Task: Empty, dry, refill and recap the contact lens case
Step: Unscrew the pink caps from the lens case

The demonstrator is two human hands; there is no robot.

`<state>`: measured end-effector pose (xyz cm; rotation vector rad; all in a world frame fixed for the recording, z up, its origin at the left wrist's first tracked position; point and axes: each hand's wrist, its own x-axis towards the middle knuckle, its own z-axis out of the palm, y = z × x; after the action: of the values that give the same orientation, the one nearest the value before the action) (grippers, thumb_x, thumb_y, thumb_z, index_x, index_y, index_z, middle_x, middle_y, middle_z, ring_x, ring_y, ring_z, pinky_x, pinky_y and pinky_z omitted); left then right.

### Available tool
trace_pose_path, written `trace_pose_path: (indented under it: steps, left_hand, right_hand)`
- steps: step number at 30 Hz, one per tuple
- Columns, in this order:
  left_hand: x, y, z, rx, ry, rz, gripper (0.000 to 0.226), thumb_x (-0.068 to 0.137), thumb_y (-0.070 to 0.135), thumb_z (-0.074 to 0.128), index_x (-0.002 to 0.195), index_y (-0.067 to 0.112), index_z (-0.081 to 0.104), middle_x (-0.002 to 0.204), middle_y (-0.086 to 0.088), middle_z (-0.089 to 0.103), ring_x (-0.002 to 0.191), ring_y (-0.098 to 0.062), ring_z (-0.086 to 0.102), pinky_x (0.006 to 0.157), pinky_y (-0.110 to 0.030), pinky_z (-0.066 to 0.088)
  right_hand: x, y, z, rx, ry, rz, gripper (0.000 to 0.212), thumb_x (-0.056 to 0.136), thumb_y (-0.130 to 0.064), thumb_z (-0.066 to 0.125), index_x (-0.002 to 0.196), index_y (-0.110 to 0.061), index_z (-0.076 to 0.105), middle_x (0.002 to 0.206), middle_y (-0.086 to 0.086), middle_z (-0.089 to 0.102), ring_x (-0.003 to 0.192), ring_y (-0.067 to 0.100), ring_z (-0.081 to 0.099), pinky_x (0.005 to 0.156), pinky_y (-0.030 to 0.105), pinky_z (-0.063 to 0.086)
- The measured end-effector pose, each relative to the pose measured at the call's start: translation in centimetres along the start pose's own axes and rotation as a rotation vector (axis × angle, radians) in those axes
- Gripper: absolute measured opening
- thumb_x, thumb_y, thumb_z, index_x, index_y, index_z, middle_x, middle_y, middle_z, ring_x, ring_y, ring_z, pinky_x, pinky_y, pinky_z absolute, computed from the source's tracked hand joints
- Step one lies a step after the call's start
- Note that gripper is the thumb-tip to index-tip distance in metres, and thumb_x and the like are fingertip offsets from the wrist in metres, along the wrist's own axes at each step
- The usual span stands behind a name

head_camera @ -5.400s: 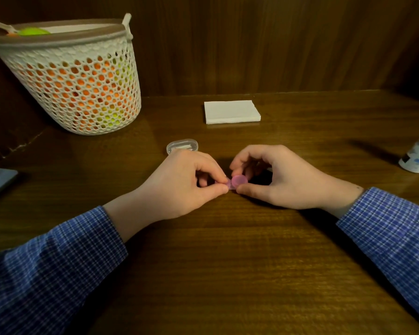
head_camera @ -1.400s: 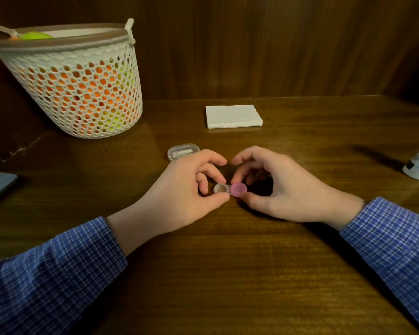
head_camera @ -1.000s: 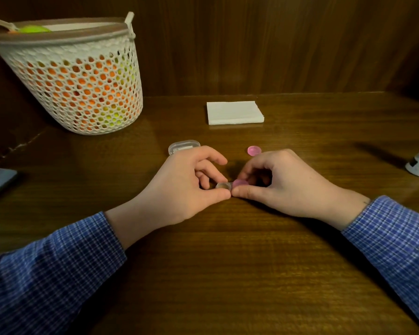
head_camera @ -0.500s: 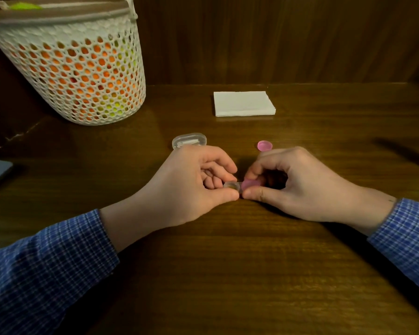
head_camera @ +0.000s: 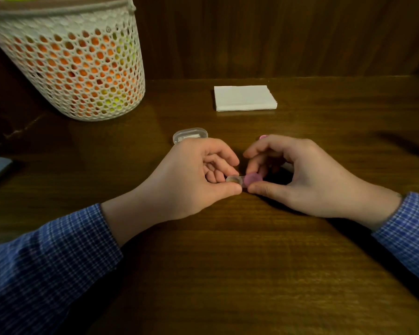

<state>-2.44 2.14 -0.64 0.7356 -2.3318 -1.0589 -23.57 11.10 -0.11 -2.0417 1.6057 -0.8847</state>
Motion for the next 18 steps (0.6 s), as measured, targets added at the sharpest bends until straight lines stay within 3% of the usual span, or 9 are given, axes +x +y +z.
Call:
trace_pose_path:
  steps: [4, 9, 18]
  left_hand:
    - [0.09, -0.03, -0.09, 0.01, -0.008, 0.004, 0.034, 0.079, 0.018, 0.088, 0.109, 0.02, 0.073, 0.089, 0.008, 0.077, 0.077, -0.013, 0.074, 0.066, -0.022, 0.061]
    - [0.11, -0.16, -0.05, -0.002, -0.007, -0.013, 0.034, 0.078, 0.018, 0.088, 0.108, 0.023, 0.072, 0.09, 0.008, 0.078, 0.076, -0.017, 0.075, 0.066, -0.025, 0.063]
    - [0.13, -0.24, -0.08, 0.007, -0.013, 0.004, 0.035, 0.079, 0.018, 0.088, 0.109, 0.023, 0.072, 0.091, 0.009, 0.077, 0.076, -0.016, 0.074, 0.066, -0.027, 0.063]
  right_hand:
    - [-0.1, -0.12, -0.03, 0.013, -0.01, 0.016, 0.049, 0.082, -0.029, 0.082, 0.126, -0.024, 0.062, 0.098, -0.015, 0.074, 0.093, 0.001, 0.071, 0.088, 0.023, 0.057]
    - [-0.29, -0.39, 0.46, -0.052, 0.079, 0.073, 0.065, 0.072, -0.05, 0.081, 0.128, -0.03, 0.056, 0.095, -0.015, 0.07, 0.09, -0.002, 0.068, 0.081, 0.023, 0.059]
    - [-0.08, -0.11, -0.24, 0.035, -0.026, 0.052, 0.064, 0.081, -0.024, 0.084, 0.136, -0.022, 0.051, 0.099, -0.012, 0.075, 0.093, 0.001, 0.072, 0.089, 0.02, 0.057]
